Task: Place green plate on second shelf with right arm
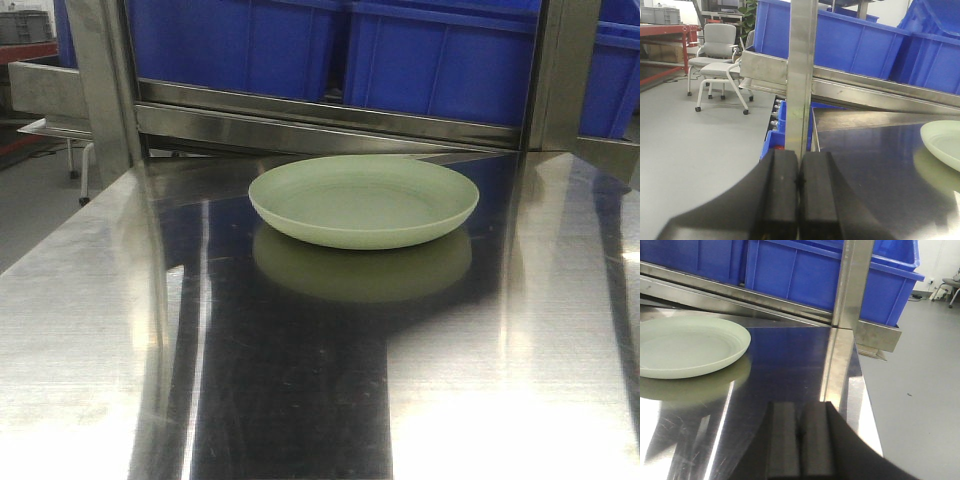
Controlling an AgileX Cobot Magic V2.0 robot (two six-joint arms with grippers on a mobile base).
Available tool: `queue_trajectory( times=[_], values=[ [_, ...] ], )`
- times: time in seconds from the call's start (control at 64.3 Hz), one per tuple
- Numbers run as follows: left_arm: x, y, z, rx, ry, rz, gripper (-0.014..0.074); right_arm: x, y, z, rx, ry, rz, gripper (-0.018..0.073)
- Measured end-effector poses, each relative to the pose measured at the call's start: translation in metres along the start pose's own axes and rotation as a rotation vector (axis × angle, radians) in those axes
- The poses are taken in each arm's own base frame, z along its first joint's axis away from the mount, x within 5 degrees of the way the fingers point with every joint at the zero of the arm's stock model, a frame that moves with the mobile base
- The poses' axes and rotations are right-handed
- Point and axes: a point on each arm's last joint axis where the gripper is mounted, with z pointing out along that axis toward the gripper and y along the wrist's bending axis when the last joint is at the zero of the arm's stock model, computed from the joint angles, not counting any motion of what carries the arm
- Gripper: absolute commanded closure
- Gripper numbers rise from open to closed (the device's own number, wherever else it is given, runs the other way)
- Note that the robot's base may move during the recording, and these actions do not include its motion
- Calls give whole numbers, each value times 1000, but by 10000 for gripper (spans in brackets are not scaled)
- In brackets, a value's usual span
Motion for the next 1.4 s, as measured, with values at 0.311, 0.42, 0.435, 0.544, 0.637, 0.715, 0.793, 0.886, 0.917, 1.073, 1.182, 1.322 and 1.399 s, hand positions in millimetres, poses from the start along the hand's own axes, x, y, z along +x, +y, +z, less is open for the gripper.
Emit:
queue_trajectory(
  times=[0.311, 0.42, 0.435, 0.544, 0.637, 0.715, 0.793, 0.886, 0.917, 1.073, 1.182, 1.322, 1.399],
  values=[
    [0, 0, 0, 0, 0, 0, 465, -2, 0, 0, 2, -17, 0, 537],
    [0, 0, 0, 0, 0, 0, 465, -10, -1, -1, 14, -114, 24, 537],
    [0, 0, 0, 0, 0, 0, 465, -12, -2, -1, 16, -130, 29, 537],
    [0, 0, 0, 0, 0, 0, 465, -25, -4, -3, 33, -262, 58, 537],
    [0, 0, 0, 0, 0, 0, 465, -42, -4, -8, 34, -324, 67, 537],
    [0, 0, 0, 0, 0, 0, 465, -60, -4, -12, 22, -344, 96, 537],
    [0, 0, 0, 0, 0, 0, 465, -79, -4, -15, 4, -332, 152, 537],
    [0, 0, 0, 0, 0, 0, 465, -101, -4, -10, -10, -288, 210, 537],
    [0, 0, 0, 0, 0, 0, 465, -106, -4, -6, -11, -269, 223, 537],
    [0, 0, 0, 0, 0, 0, 465, -124, -4, 35, -5, -54, 240, 537],
    [0, 0, 0, 0, 0, 0, 465, -127, -3, 69, -1, 126, 244, 521],
    [0, 0, 0, 0, 0, 0, 465, -136, -2, 124, 0, 350, 248, 393],
    [0, 0, 0, 0, 0, 0, 465, -140, -1, 153, -3, 456, 255, 323]
  ],
)
